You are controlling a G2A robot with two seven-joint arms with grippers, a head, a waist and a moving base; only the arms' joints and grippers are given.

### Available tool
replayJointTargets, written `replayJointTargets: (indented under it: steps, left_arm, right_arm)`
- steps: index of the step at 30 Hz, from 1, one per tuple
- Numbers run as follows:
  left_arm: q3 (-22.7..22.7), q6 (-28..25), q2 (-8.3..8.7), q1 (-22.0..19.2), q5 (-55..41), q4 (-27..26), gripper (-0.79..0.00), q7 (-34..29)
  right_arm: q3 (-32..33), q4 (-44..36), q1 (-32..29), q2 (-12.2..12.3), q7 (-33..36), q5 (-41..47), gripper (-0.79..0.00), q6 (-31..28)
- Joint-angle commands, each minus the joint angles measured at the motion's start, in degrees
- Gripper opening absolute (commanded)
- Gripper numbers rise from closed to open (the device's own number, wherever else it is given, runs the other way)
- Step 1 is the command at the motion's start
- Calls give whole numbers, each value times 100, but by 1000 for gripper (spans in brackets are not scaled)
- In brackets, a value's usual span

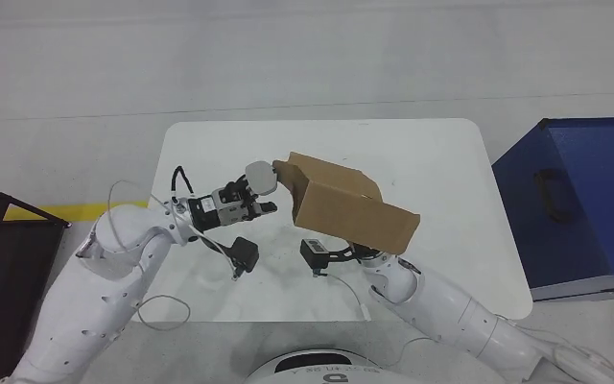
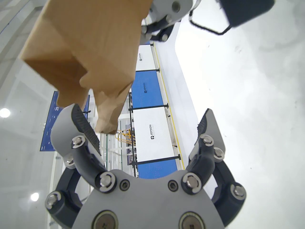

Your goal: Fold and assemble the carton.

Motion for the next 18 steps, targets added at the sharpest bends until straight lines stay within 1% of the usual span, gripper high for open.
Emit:
replayJointTargets:
  steps: [1,3,7,12,14,16,18]
  left_arm:
    - [-104,-46,9,23,-99,-62,0,-10]
    - [-192,-131,12,15,-210,-122,0,-72]
    - [-273,-221,16,14,-314,-277,0,-159]
    - [-330,-244,4,-12,-691,-230,0,-105]
    - [-327,-264,2,-26,-748,-207,0,-84]
    - [-317,-420,-19,-68,-1194,5,0,-83]
    - [-315,-461,-21,-81,-1249,26,0,-81]
  right_arm:
    - [0,0,0,0,0,0,-785,0]
    - [49,-9,-83,-28,145,0,-785,0]
    - [-83,-65,-131,-98,512,0,-785,0]
    - [-362,-77,-63,-134,1275,0,-785,0]
    - [-413,-103,-42,-132,1357,0,-785,0]
    - [-343,-62,-96,-122,1415,0,-785,0]
    - [-309,-6,-119,-119,1415,0,-785,0]
